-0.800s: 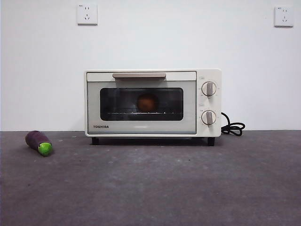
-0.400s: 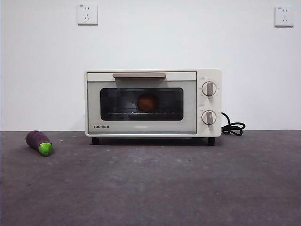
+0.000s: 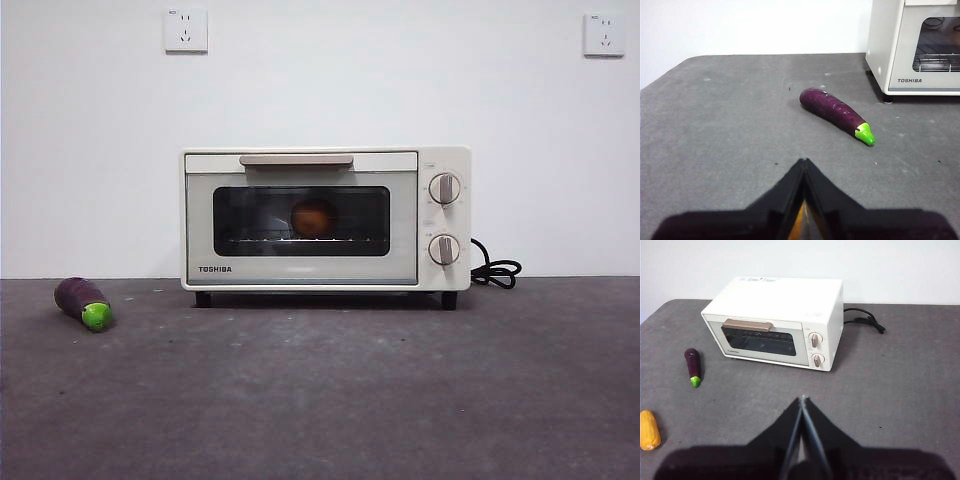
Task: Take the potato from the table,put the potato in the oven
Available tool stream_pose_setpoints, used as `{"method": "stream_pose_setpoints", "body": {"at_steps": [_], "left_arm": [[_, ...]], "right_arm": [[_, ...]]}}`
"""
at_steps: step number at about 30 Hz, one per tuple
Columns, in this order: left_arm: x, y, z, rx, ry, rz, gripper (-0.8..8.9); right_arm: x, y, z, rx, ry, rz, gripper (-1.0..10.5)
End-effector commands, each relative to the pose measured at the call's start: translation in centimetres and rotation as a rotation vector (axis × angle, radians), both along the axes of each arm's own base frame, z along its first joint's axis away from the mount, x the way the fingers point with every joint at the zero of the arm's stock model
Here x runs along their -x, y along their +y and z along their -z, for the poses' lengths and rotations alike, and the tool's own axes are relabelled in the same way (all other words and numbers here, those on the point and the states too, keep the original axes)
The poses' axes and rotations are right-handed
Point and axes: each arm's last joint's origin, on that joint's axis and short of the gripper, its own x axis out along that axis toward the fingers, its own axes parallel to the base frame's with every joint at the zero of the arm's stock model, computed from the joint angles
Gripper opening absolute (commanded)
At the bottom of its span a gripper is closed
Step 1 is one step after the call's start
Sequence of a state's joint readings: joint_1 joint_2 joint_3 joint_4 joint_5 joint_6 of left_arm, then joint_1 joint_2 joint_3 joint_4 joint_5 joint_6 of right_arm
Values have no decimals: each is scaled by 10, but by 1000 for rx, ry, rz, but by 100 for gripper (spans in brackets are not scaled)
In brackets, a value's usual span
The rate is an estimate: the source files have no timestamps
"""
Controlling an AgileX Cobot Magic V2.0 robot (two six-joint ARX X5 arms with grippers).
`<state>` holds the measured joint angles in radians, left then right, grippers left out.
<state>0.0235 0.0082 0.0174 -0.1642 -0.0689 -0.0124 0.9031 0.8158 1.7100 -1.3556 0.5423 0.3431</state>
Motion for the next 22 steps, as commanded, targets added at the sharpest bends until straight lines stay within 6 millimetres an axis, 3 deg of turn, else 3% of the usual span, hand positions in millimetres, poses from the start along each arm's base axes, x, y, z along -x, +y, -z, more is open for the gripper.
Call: {"method": "stream_pose_setpoints", "body": {"at_steps": [1, 7, 13, 18, 22], "left_arm": [[0, 0, 3, 11, 2, -7, -4], [0, 0, 3, 11, 2, -7, -4], [-1, 0, 3, 11, 4, -8, -4], [-1, 0, 3, 11, 9, -7, -4], [-1, 0, 3, 11, 10, -7, -4]], "right_arm": [[0, 0, 3, 27, 16, -6, 2], [4, -8, 3, 16, 3, 85, 2], [15, -24, 5, 76, -44, 438, 2], [18, -31, 17, 94, -79, 787, 2], [3, -26, 37, 3, -157, 798, 2]]}}
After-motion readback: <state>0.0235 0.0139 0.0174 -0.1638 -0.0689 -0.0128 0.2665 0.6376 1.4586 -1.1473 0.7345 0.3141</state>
